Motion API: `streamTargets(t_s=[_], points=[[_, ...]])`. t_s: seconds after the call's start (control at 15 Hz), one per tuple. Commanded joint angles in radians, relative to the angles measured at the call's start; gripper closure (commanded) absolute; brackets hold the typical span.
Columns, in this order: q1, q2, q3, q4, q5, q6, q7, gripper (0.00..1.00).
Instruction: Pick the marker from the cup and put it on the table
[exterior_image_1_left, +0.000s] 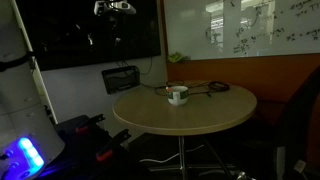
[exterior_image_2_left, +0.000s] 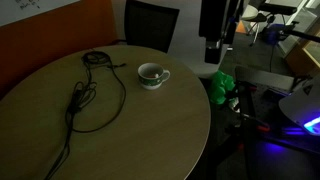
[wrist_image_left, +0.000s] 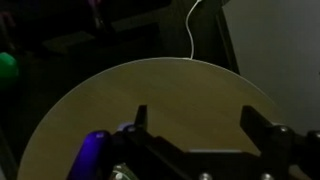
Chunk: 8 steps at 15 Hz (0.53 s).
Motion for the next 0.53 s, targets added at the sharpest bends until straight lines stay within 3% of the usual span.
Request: streamTargets(t_s=[0.0, 0.27, 0.47], points=[[0.013, 0.001, -0.012, 0.002, -0.003, 0.0, 0.002, 0.0], [0.011, 0.004, -0.01, 0.0, -0.013, 0.015, 0.015, 0.0], [-0.007, 0.031, -0.011, -0.011, -0.068, 0.136, 0.086, 0.0]])
